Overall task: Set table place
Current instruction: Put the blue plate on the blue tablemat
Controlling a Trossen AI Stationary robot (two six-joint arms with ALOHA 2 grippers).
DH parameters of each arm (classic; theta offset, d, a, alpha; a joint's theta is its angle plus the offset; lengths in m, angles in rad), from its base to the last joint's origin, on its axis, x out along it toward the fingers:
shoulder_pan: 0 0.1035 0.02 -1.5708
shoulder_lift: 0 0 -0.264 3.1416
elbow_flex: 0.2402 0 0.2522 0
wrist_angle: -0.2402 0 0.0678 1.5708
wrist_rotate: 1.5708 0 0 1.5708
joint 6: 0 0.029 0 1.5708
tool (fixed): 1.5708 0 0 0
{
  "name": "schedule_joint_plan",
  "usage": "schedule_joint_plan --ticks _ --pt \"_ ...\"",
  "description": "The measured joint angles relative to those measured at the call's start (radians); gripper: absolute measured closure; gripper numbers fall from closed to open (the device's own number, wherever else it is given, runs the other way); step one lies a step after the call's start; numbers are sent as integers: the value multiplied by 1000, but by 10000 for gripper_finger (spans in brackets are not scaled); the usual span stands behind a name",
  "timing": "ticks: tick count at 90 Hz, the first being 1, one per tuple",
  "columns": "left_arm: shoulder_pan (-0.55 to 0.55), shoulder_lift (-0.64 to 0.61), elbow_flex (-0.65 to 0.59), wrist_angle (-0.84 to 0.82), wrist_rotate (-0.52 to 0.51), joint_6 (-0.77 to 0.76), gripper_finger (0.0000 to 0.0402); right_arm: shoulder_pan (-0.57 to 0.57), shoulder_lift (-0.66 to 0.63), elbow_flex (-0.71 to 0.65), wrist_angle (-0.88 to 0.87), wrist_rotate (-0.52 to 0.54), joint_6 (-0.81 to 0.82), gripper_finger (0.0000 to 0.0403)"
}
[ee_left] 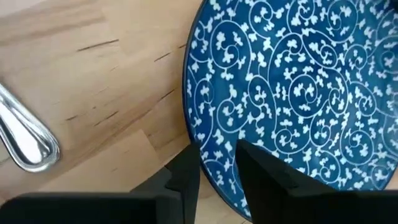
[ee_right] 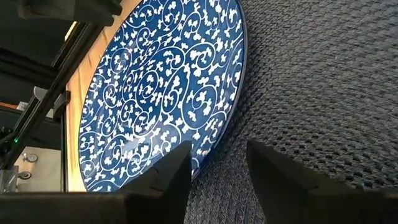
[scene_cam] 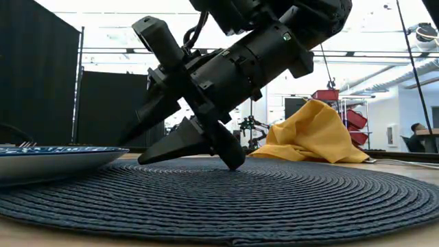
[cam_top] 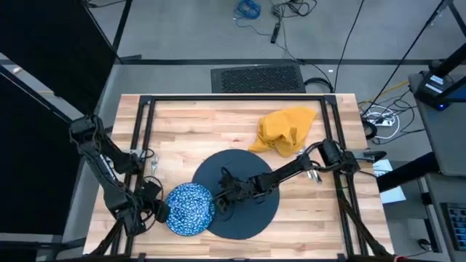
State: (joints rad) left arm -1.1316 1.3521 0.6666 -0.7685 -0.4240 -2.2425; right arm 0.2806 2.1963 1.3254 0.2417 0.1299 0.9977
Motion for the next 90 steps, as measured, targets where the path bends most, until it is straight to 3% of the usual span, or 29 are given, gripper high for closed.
schedule_joint_plan --ticks 64,75,90 --pt "25 24 -37 109 7 -18 312 0 0 0 1 0 -11 257" --pt "41 18 -37 108 11 61 312 2 0 0 1 -1 -11 257" --pt "71 -16 -39 100 -81 251 312 2 1 0 1 -1 -15 257"
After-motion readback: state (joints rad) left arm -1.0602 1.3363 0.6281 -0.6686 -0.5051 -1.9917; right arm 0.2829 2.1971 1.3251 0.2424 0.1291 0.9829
